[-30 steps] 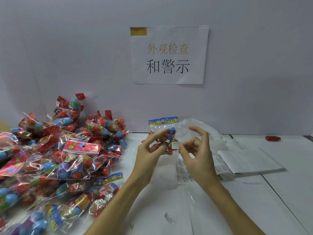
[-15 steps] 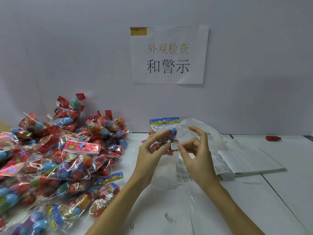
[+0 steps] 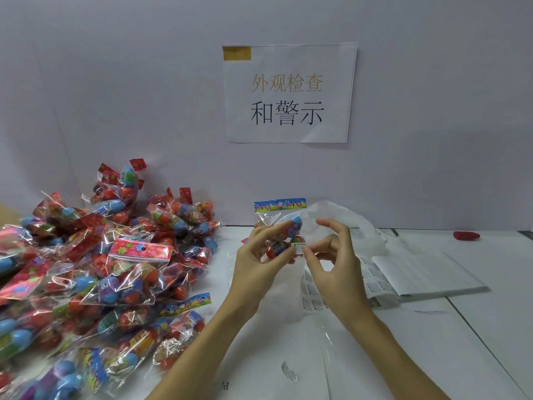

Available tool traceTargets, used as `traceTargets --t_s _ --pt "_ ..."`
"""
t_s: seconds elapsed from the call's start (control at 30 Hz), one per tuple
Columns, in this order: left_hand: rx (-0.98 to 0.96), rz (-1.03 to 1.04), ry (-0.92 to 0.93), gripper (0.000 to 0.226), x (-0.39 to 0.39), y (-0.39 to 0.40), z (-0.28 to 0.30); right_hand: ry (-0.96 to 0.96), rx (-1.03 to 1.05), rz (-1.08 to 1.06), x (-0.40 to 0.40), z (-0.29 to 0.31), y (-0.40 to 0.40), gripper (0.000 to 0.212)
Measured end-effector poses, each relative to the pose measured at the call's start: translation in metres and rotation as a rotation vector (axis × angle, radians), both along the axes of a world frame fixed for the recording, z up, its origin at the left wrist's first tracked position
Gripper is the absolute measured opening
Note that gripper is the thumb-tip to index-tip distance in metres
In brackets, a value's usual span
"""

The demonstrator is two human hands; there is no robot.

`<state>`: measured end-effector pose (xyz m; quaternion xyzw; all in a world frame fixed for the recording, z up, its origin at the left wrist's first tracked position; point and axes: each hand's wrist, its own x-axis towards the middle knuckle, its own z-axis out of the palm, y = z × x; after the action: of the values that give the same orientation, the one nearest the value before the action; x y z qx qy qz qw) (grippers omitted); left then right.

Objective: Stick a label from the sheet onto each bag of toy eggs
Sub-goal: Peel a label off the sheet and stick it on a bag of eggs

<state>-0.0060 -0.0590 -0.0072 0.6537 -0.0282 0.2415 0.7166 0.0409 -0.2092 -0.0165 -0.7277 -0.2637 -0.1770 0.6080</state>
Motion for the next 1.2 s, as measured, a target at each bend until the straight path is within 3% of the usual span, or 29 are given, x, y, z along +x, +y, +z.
traceTargets --t_s 0.17,0.23,0.4,0.73,0.87,0.93,0.97,1.07,1.2 --pt "-0.022 0.033 0.003 0.045 0.002 -0.003 0.0 -0.149 -0.246 -0.183 0.001 -0.002 -0.001 0.063" --pt "-0.024 0.033 0.001 0.047 0.003 -0.002 0.0 -0.118 -0.255 -0.195 0.004 -0.003 -0.003 0.069" --pt "-0.027 -0.059 -0.026 0.047 0.0 0.002 0.0 0.348 -0.051 0.097 0.008 0.003 -0.004 0.047" --pt "-0.128 -0.228 -0.007 0.058 0.001 0.005 0.002 0.595 0.309 0.49 -0.001 0.013 -0.001 0.052" --pt "-0.126 -0.199 -0.027 0.094 0.004 0.006 0.002 0.481 0.23 0.416 -0.001 0.011 -0.002 0.041" --pt "-0.236 -0.183 0.044 0.109 0.006 0.007 0.002 0.448 0.185 0.358 0.002 0.01 -0.004 0.036" --pt "-0.297 -0.162 0.103 0.107 0.006 0.008 0.004 0.448 0.161 0.35 0.004 0.011 -0.006 0.037" --pt "-0.342 -0.122 0.251 0.074 0.004 0.01 0.004 0.468 0.044 0.39 0.008 0.013 -0.014 0.041" --pt "-0.376 0.018 0.179 0.031 0.005 0.007 -0.002 0.441 0.0 0.451 0.006 0.011 -0.01 0.038"
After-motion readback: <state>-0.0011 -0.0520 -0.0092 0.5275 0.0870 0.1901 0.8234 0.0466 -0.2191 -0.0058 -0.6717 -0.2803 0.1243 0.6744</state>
